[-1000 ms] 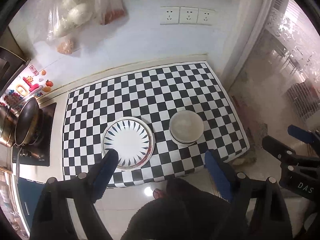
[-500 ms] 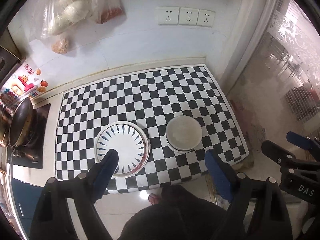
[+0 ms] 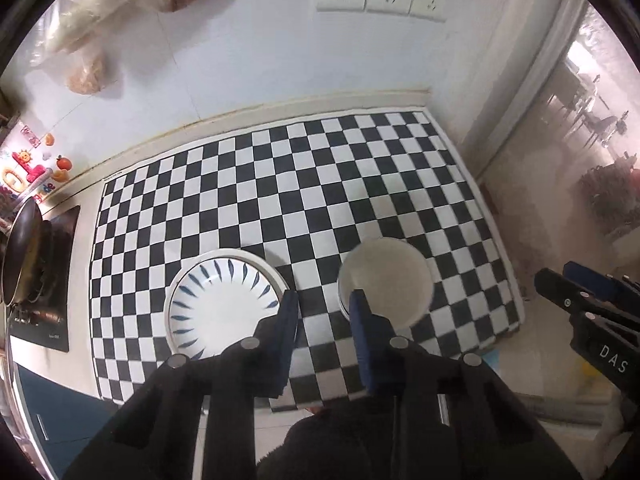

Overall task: Organize plates and bowls
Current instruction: 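Lower both grippers onto the nested bowl stack and grasp its rim, then lift the nested bowl stack with both grippers and carry it toward the plates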

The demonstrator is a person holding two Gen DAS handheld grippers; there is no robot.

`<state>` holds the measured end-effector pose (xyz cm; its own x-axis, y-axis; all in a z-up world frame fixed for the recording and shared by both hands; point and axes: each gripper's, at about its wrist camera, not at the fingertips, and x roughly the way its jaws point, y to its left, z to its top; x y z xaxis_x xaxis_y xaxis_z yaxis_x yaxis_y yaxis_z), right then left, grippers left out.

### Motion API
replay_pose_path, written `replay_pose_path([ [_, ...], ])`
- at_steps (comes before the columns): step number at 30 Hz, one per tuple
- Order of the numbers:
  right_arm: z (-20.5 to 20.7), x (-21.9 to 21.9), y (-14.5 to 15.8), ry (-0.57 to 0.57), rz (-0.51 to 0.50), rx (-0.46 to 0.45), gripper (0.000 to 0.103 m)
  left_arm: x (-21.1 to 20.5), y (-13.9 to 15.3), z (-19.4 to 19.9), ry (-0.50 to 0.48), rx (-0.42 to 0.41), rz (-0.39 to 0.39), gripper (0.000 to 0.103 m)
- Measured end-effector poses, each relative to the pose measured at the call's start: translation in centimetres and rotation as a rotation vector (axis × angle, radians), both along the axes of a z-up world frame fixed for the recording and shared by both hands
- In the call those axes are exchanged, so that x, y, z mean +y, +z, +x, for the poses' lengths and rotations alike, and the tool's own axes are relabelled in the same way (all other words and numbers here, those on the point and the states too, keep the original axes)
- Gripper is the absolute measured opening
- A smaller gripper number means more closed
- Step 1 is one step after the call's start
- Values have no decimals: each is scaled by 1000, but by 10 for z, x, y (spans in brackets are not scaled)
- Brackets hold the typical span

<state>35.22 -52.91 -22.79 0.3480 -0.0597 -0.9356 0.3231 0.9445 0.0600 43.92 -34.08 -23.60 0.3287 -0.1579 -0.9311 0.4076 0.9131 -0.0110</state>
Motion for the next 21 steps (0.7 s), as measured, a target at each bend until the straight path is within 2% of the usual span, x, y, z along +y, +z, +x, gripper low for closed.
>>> replay_pose_path([
  [10,41,-25,-72,-28,93,77,36,-21,-66,39,1,115,49,18],
  [21,63,-44,-120,-55,188,118,36,-42,-127,62,-13,251,58,18],
])
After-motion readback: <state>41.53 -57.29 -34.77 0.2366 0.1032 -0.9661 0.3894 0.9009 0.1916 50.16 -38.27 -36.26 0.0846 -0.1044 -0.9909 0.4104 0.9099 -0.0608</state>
